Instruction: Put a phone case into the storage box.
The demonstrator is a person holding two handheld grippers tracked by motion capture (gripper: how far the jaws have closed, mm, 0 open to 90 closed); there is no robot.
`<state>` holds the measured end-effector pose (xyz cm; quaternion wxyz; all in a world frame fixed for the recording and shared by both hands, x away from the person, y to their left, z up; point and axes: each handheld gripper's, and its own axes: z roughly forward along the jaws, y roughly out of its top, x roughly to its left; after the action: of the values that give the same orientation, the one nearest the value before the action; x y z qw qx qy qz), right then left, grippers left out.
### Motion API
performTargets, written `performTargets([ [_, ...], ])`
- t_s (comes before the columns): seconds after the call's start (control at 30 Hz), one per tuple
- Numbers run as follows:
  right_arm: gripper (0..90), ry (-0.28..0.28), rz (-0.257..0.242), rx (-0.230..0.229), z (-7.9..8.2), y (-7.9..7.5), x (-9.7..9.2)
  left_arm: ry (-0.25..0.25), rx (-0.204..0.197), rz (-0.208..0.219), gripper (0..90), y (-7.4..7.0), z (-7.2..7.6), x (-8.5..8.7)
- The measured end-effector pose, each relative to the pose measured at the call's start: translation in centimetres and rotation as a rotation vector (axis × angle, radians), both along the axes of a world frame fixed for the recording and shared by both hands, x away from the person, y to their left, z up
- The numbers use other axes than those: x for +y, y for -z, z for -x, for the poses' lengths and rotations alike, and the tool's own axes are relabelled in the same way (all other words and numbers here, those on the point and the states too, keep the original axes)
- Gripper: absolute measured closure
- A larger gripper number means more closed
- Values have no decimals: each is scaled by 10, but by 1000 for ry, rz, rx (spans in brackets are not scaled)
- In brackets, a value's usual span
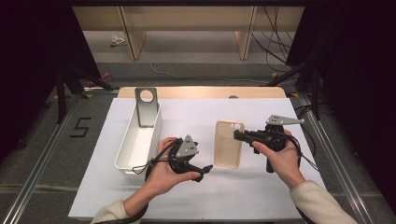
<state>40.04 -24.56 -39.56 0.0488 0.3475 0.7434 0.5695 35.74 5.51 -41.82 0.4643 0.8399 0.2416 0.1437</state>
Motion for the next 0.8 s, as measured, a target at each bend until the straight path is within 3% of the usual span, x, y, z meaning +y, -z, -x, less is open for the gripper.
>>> performTargets([
  [0.13,808,-5,0,-14,1,0,-1,-38,-9,36,148,-3,-2,4],
  [0.4,807,-7,6,-22,4,1,1,-93,19,114,207,-10,-4,7],
  [0.67,807,-32,5,-34,4,3,4,-128,33,140,233,-16,-6,7],
  [0.8,807,-31,2,-41,4,3,4,-159,57,171,291,-19,-9,6],
])
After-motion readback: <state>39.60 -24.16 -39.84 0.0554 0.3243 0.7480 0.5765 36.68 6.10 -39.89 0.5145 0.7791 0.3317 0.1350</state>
